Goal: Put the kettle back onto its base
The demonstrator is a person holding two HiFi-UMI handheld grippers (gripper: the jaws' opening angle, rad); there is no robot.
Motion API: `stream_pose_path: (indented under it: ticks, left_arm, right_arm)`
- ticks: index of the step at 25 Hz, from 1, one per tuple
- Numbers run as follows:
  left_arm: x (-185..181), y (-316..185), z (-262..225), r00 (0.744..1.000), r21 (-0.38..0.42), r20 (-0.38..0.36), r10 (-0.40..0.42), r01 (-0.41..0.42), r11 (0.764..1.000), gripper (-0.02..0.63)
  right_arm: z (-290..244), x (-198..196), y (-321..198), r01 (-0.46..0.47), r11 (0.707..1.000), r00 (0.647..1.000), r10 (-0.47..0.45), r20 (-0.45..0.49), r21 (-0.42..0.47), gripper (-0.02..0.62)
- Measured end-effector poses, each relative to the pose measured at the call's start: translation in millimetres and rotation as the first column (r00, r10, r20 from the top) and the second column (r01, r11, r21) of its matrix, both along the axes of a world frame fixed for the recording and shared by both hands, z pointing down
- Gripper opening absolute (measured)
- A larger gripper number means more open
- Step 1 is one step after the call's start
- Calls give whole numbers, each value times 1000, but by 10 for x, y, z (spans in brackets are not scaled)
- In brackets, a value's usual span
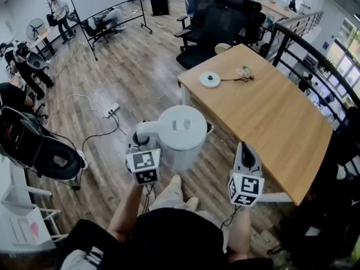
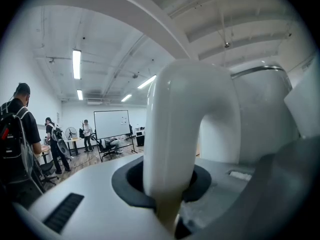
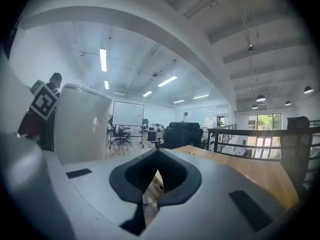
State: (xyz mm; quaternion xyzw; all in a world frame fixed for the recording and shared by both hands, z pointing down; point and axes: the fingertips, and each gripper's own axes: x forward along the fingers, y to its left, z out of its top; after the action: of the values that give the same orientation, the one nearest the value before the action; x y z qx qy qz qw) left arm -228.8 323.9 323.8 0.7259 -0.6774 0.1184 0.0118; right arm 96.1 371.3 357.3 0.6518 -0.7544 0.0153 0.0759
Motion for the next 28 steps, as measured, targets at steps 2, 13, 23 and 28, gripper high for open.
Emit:
stream_pose_path:
  ticks: [2,13,23,28]
  left_arm:
    - [26,-2,37,1000,-6,2,1,-1,1000,52]
    - [137,-401,110,1000,-21,1,8,-8,1000,54]
    - [117,-1117,217,1000,-49,-2,2,-2,999,55]
    - [153,-1629,295,1000,-50,7,-10,10,999,57]
  right_arm:
    - [41,24,19,-4,1000,1000,4,-3,-15,-2]
    - [114,174,-317,-29,998,1000,29,-2,-52,-2]
    - [157,171,-1066,-30,997,999,31,9,-73,-2]
    - [206,188,-1586,-20,998,1000,21,20,-54,-2]
